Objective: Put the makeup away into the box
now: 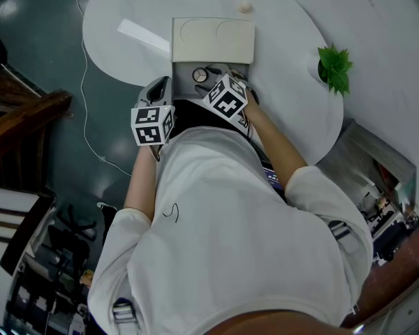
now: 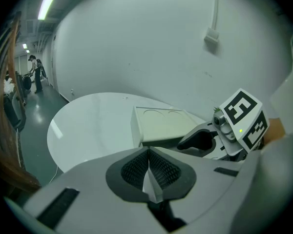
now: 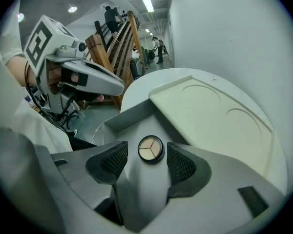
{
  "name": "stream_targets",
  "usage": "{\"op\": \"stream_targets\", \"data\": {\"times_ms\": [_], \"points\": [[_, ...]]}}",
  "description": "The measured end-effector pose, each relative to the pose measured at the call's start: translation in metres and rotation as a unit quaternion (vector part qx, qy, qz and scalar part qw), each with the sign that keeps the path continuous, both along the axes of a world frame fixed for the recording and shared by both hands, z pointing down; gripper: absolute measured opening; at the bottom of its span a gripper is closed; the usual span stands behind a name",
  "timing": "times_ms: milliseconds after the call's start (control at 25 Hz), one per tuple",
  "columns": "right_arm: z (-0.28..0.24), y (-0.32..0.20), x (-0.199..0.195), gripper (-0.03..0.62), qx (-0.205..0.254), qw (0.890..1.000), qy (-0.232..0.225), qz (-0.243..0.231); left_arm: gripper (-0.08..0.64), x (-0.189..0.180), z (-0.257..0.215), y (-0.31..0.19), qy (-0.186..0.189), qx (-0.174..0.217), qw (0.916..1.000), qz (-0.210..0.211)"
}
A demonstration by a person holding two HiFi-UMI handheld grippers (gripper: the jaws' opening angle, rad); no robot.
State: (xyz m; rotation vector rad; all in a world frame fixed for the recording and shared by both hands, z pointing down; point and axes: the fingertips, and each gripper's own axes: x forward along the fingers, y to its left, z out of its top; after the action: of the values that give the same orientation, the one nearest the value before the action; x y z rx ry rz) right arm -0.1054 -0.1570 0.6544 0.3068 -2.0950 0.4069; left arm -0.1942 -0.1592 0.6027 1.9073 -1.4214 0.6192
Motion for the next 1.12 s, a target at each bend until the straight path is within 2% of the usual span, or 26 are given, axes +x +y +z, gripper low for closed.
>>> {"op": "stream_targets", "data": {"times_ms": [160,240,320,480,680,800,960,1120], "points": [[-0.021,-0.004,0.012,0.208,0.026,0.999,-0.018,0.027,0.020,0.014,-0.007,-0.002,0.000,0.009,0.9998,0.015],[-0.031,-0.005,0.025,0.117,0.039,0.997,-0.027,0.054,0.020,0.027,-0.011,-0.002,0.003,0.013,0.9996,0.026],[-0.042,-0.004,0.043,-0.002,0.048,0.995,-0.037,0.083,0.020,0.044,-0.015,0.000,0.007,0.017,0.9991,0.038],[-0.058,0.006,0.083,-0.003,0.063,0.987,-0.056,0.136,0.020,0.080,-0.019,0.010,0.017,0.021,0.9976,0.063],[-0.066,0.028,0.142,-0.003,0.081,0.967,-0.077,0.230,0.020,0.131,-0.017,0.035,0.020,0.017,0.9957,0.089],[-0.068,0.044,0.168,-0.003,0.091,0.957,-0.086,0.263,0.020,0.155,-0.017,0.052,0.022,0.015,0.9950,0.097],[-0.075,0.060,0.192,-0.003,0.099,0.942,-0.085,0.308,0.020,0.170,-0.019,0.073,0.021,0.013,0.9923,0.122],[-0.086,0.058,0.204,-0.003,0.121,0.917,-0.095,0.368,0.020,0.169,-0.024,0.077,0.021,0.022,0.9861,0.163]]}}
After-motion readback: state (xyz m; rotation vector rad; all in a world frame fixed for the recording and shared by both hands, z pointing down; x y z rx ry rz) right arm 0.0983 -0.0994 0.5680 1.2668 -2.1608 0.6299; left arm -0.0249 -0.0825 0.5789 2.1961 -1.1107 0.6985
